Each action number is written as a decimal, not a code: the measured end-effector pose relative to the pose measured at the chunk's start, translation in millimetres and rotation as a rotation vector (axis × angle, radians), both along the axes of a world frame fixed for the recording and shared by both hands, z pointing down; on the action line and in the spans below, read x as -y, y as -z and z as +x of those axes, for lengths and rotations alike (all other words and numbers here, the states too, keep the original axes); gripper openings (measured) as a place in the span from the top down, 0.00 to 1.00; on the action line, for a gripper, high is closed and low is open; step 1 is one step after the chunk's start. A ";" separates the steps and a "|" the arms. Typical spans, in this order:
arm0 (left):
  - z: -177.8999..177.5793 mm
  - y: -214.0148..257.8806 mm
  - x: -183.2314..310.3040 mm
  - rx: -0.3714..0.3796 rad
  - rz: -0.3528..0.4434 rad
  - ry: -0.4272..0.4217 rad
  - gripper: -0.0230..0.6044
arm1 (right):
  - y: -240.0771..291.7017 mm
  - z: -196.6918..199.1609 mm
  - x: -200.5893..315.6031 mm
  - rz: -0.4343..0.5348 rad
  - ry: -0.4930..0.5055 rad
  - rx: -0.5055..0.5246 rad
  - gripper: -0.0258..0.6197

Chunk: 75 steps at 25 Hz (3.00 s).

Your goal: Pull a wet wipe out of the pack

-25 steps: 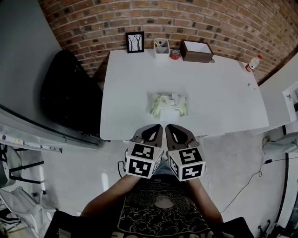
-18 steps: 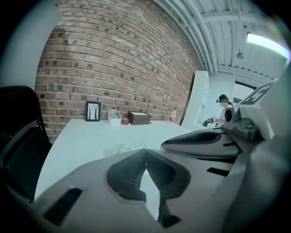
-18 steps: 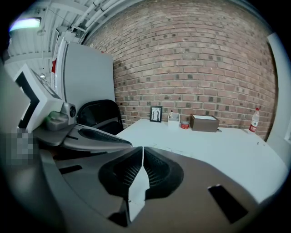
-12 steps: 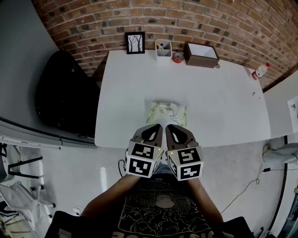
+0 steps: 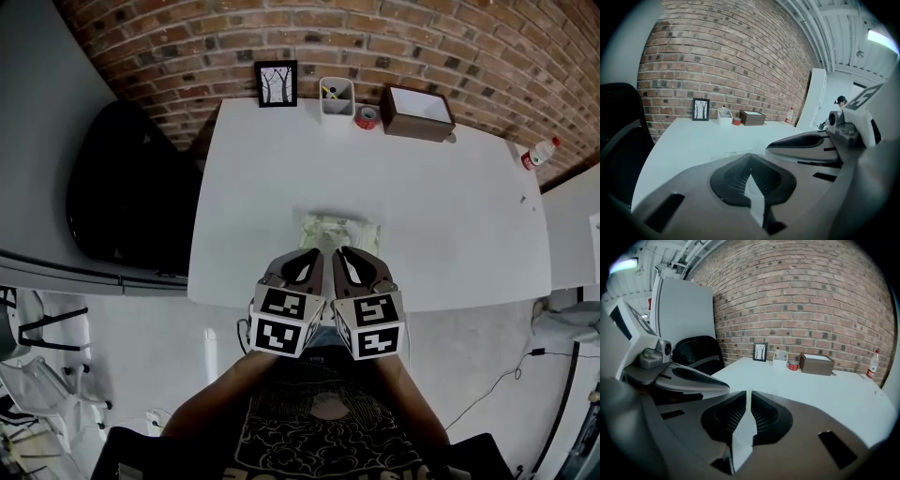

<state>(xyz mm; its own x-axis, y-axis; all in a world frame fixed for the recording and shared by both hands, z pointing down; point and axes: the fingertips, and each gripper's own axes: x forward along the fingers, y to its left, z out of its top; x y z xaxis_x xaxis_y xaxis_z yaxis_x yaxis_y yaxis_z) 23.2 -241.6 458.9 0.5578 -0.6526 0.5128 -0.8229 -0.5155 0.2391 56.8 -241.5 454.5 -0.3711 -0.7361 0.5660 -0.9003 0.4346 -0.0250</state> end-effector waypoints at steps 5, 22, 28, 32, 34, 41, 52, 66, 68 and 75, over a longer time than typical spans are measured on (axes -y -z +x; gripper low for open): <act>-2.3 -6.3 12.1 0.003 -0.011 0.020 0.95 | -7.8 0.0 12.6 -0.012 0.018 -0.015 0.91; -5.8 -19.3 38.0 -0.006 -0.036 0.069 0.95 | -35.9 -2.5 35.7 -0.081 0.089 -0.099 0.84; -8.1 -21.7 40.0 -0.004 -0.046 0.077 0.95 | -44.8 -0.1 40.2 -0.103 0.088 -0.136 0.83; -9.9 -22.6 39.7 -0.005 -0.048 0.078 0.95 | -49.9 0.7 39.5 -0.122 0.089 -0.149 0.85; -10.7 -21.7 40.8 -0.005 -0.047 0.080 0.95 | -49.7 1.0 39.8 -0.122 0.089 -0.148 0.89; -10.4 -21.3 40.6 -0.007 -0.041 0.072 0.95 | -48.8 -1.0 38.4 -0.126 0.090 -0.116 0.93; -9.7 -14.4 32.8 -0.013 -0.028 0.053 0.95 | -31.4 8.3 39.4 -0.084 0.033 -0.049 0.94; -6.3 0.5 18.5 -0.025 0.007 0.012 0.95 | 2.6 20.6 36.0 -0.005 -0.044 0.014 0.94; -5.4 3.2 16.4 -0.029 0.014 0.007 0.95 | 7.8 21.3 35.3 0.009 -0.053 0.018 0.94; -1.0 9.2 3.4 -0.035 0.028 -0.015 0.95 | 23.8 21.7 28.3 0.049 -0.067 0.018 0.93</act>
<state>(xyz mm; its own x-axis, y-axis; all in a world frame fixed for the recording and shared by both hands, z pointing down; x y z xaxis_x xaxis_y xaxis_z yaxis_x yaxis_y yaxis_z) 22.2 -245.1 449.7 0.5851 -0.6580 0.4741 -0.8063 -0.5346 0.2531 78.4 -269.8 430.8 -0.3301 -0.7862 0.5225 -0.9269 0.3746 -0.0221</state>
